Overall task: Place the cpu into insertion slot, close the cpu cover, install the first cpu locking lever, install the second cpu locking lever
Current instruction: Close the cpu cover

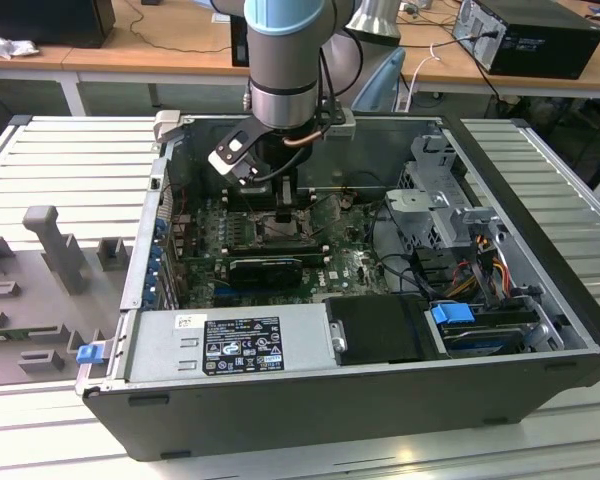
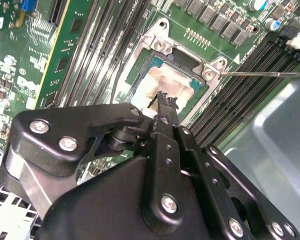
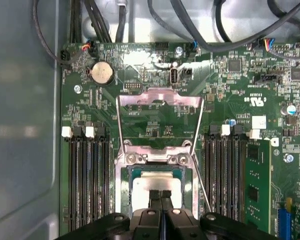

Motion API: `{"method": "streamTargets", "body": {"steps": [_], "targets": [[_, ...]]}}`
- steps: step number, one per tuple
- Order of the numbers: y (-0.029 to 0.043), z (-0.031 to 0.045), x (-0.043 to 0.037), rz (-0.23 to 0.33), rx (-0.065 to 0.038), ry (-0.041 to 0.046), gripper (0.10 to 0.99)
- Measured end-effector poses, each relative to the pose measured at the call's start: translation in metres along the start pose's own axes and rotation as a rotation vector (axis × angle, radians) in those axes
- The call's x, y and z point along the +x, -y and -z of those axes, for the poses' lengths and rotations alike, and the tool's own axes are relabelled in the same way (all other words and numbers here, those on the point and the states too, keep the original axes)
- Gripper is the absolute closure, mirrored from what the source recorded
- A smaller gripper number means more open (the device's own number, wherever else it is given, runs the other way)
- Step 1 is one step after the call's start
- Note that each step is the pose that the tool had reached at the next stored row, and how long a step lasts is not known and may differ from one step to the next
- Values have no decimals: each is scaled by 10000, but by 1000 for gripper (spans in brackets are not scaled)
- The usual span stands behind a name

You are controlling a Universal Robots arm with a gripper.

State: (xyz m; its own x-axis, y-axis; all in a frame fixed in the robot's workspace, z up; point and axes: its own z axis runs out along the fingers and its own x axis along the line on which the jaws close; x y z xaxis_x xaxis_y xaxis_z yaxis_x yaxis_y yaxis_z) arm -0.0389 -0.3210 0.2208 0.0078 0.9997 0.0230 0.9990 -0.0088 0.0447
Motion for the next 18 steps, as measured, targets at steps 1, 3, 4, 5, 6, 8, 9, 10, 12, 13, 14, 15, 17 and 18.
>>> {"method": "streamTargets", "body": {"steps": [1, 3, 4, 5, 6, 8, 9, 10, 12, 13, 14, 15, 17, 18], "targets": [[0, 0, 0, 0, 0, -4, 980], [-1, 11, 0, 1, 1, -3, 980], [-2, 21, 1, 1, 0, -6, 980], [-2, 26, 2, 2, -1, -7, 980], [-2, 28, 2, 1, -1, -7, 980], [-2, 31, 3, 1, -1, -6, 980], [-2, 34, 4, 1, 0, -5, 980], [-2, 41, 4, 1, 2, -3, 980], [-3, 54, 5, 2, 0, -5, 980], [-3, 63, 7, 1, 0, -6, 980], [-4, 69, 8, 1, 0, -5, 980], [-4, 76, 10, 1, 0, -6, 980], [-5, 86, 13, 2, 0, -6, 980], [-5, 89, 14, 2, 0, -6, 980]]}}
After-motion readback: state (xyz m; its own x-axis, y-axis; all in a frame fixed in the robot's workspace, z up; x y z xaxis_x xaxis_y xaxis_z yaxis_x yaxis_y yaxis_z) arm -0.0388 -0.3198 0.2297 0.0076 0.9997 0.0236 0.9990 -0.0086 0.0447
